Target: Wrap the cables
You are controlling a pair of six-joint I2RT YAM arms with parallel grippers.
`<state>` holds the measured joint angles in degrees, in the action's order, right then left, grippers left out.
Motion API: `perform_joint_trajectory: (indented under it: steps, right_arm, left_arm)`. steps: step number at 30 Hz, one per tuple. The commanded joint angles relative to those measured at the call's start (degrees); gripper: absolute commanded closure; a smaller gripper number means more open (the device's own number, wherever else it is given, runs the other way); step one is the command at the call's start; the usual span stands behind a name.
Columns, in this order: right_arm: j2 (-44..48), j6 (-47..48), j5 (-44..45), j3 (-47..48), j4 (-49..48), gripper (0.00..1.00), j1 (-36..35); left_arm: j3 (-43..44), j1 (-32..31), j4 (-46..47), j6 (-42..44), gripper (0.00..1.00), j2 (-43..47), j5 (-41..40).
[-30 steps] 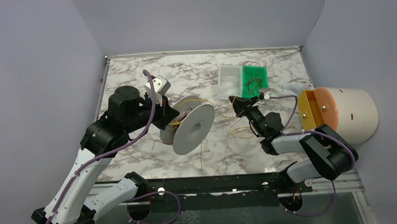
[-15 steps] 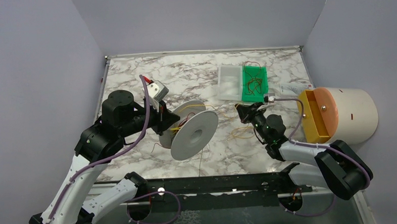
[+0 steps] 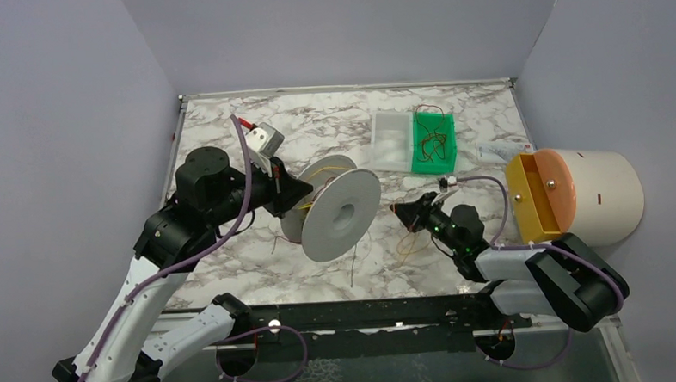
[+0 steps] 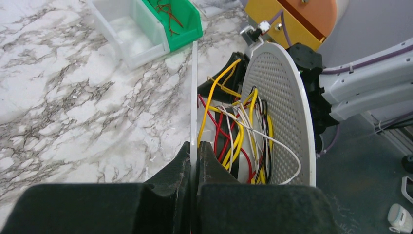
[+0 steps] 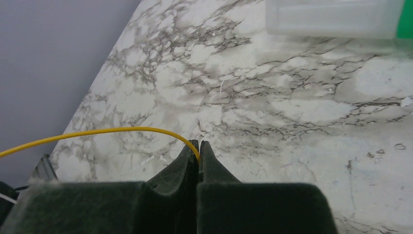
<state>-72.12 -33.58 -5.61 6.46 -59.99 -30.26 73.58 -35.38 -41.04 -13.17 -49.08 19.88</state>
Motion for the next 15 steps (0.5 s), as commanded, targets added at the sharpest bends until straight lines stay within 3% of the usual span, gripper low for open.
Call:
perform_joint_trajectory:
  steps: [1,15]
  right_arm:
    - [-2.0,-2.0,-7.8,-1.2,-3.8,0.99,-0.8]
    - [-10.1,-3.6,-9.0,-2.1,-8.0,0.99,-5.1]
  left_arm:
    - [-0.6,-0.2,10.6,-5.5,1.0,-0.1,-2.5]
    - [-2.9,-0.2,19.8,-11.9,1.0,-0.7,-4.4]
